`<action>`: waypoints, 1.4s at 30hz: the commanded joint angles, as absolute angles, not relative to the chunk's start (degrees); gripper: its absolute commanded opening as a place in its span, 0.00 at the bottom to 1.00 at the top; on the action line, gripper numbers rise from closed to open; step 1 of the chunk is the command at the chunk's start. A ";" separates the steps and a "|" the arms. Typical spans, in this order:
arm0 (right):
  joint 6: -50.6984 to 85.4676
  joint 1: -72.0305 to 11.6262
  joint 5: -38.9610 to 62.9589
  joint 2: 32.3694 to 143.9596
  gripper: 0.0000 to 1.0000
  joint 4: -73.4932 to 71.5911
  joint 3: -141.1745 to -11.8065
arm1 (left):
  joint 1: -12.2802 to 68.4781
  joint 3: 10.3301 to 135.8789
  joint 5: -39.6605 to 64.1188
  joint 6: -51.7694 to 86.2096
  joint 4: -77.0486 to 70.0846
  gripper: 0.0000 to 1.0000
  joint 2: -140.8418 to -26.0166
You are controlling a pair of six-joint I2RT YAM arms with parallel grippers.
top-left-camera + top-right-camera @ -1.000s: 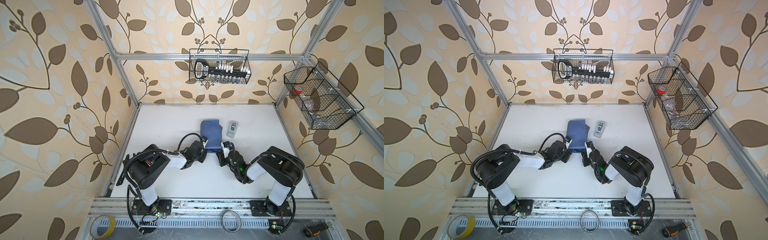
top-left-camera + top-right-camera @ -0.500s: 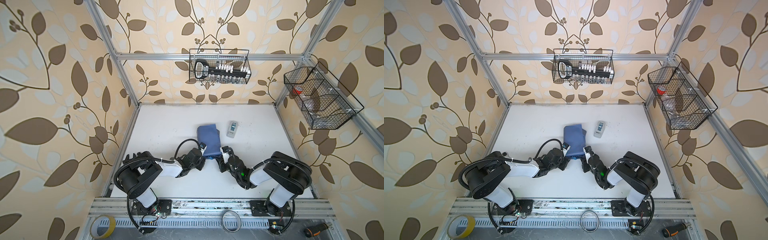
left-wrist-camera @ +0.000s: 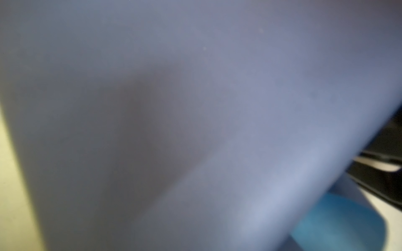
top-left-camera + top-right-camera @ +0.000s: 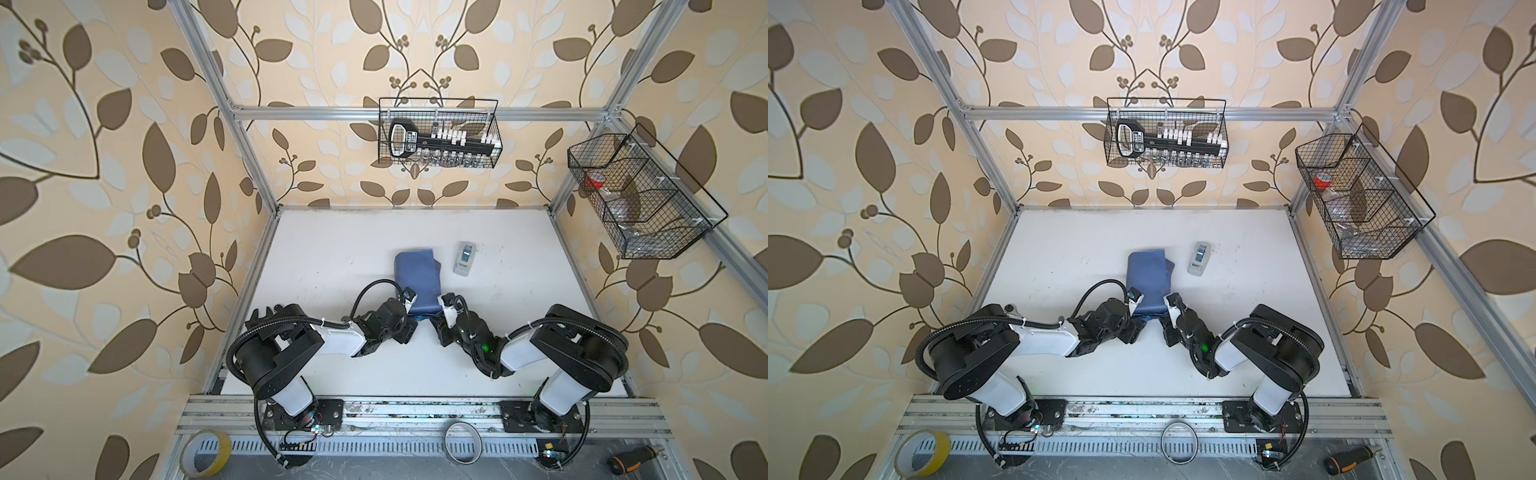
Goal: Wrap a gift box in wrapping paper
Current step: Fifth fold the wrapping paper around the gift box.
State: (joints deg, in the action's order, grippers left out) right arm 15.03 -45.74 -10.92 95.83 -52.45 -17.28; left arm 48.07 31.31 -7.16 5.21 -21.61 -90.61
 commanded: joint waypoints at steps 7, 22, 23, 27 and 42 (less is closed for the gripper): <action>13.20 -45.35 -7.30 94.46 0.36 -52.82 -18.79 | 46.22 34.69 -3.09 0.48 -21.63 0.85 -88.03; 12.06 -44.05 -6.54 92.31 0.39 -49.32 -19.07 | 44.77 35.61 7.66 -3.31 -24.01 0.64 -90.17; 11.82 -43.88 -6.19 92.06 0.39 -49.08 -19.07 | 44.74 35.54 8.01 -3.47 -24.44 0.64 -90.33; 10.70 -43.11 -4.95 91.09 0.41 -47.01 -19.49 | 44.78 34.78 9.41 -3.25 -26.32 0.60 -90.70; 9.44 -39.91 -2.99 88.64 0.42 -43.94 -19.00 | 44.76 34.37 5.71 -3.43 -28.85 0.66 -92.33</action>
State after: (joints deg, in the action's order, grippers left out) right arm 10.87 -39.83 -6.52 89.56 -42.63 -17.37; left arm 44.16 33.39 4.03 -1.78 -24.25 -92.44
